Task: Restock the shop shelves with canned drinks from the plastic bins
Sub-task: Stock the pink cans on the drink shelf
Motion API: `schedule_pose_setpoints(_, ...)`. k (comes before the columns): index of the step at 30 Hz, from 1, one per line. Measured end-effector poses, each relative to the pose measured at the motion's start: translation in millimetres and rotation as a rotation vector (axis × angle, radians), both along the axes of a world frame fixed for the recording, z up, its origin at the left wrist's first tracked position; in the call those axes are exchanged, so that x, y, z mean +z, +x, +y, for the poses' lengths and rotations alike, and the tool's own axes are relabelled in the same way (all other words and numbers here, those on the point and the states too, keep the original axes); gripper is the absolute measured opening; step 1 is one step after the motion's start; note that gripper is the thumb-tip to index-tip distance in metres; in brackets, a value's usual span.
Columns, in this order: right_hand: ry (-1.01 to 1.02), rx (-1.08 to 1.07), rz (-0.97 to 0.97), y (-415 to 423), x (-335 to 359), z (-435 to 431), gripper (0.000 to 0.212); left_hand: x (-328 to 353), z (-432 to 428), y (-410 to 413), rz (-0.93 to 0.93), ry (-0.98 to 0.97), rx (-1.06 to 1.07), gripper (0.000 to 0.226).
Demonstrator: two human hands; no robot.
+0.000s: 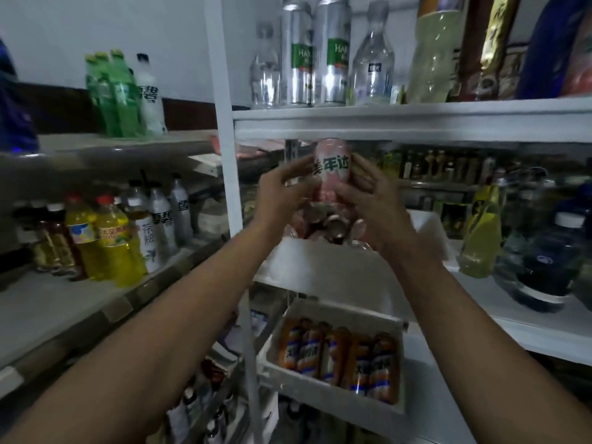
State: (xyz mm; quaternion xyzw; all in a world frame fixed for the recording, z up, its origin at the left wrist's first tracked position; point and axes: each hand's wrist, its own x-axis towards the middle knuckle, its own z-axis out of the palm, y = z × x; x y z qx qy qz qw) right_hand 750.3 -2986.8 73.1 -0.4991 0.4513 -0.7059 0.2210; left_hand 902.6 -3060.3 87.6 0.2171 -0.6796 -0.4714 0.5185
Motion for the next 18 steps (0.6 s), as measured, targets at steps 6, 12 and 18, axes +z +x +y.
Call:
schedule_pose_setpoints(6, -0.011, 0.11, -0.098, 21.5, 4.4, -12.1, 0.068, 14.3, 7.9, 35.5, 0.018, 0.039, -0.051, 0.044)
schedule_pose_setpoints(12, 0.004, 0.287, -0.102, 77.5, 17.9, -31.9, 0.058, 20.3, -2.6, 94.2, 0.041, -0.005, 0.09, 0.058)
schedule_pose_setpoints(18, 0.056, 0.441, 0.002, 163.2, 26.2, -59.2, 0.047, 21.9, -9.4, 184.9, 0.026, -0.037, 0.316, 0.057)
